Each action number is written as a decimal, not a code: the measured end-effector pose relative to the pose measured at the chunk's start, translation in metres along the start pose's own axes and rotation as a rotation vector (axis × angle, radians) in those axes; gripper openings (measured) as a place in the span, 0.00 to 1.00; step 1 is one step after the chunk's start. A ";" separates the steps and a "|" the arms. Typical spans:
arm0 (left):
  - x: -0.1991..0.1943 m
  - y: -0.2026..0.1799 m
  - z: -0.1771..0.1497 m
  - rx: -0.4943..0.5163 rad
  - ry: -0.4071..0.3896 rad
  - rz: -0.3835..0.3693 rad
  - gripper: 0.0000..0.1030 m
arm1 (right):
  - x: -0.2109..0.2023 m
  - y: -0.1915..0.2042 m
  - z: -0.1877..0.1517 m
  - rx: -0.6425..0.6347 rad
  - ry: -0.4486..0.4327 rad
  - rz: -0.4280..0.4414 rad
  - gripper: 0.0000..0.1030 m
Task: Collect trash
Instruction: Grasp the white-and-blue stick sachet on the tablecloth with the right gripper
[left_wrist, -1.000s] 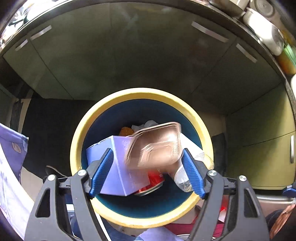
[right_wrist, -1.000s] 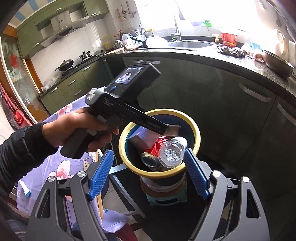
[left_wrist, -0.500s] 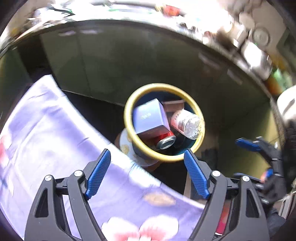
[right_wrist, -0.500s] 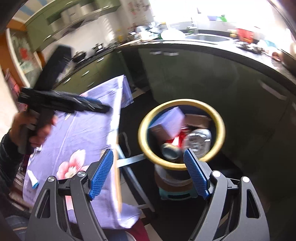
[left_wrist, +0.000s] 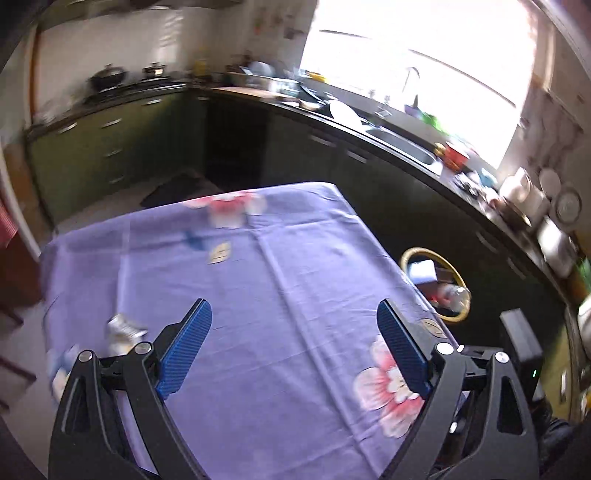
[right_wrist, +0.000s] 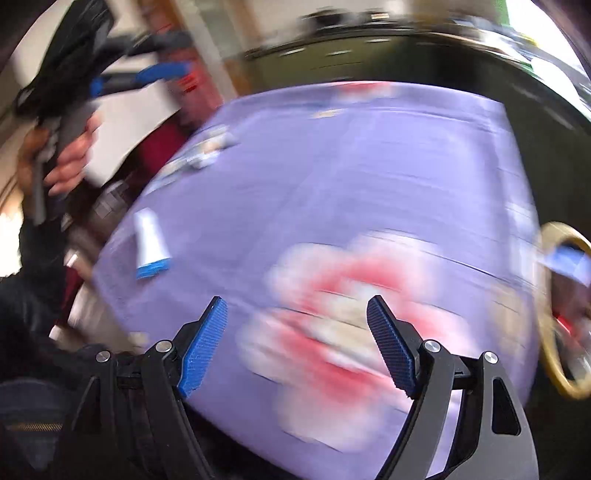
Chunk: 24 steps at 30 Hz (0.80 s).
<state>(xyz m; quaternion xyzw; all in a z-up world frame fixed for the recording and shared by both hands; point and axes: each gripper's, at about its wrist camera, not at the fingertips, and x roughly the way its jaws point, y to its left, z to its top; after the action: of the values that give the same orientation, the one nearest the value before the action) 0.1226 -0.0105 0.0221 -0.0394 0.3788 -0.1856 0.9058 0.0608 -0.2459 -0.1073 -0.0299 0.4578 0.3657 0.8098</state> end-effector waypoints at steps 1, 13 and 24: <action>-0.010 0.013 -0.005 -0.028 -0.011 0.009 0.84 | 0.013 0.018 0.008 -0.042 0.010 0.045 0.74; -0.041 0.098 -0.037 -0.171 -0.055 0.086 0.86 | 0.126 0.154 0.065 -0.361 0.126 0.195 0.66; -0.027 0.097 -0.043 -0.140 -0.033 0.121 0.86 | 0.151 0.169 0.053 -0.474 0.162 0.088 0.28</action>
<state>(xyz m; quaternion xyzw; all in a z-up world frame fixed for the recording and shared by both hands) 0.1050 0.0926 -0.0105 -0.0829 0.3778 -0.1029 0.9164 0.0419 -0.0164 -0.1437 -0.2284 0.4237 0.4940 0.7241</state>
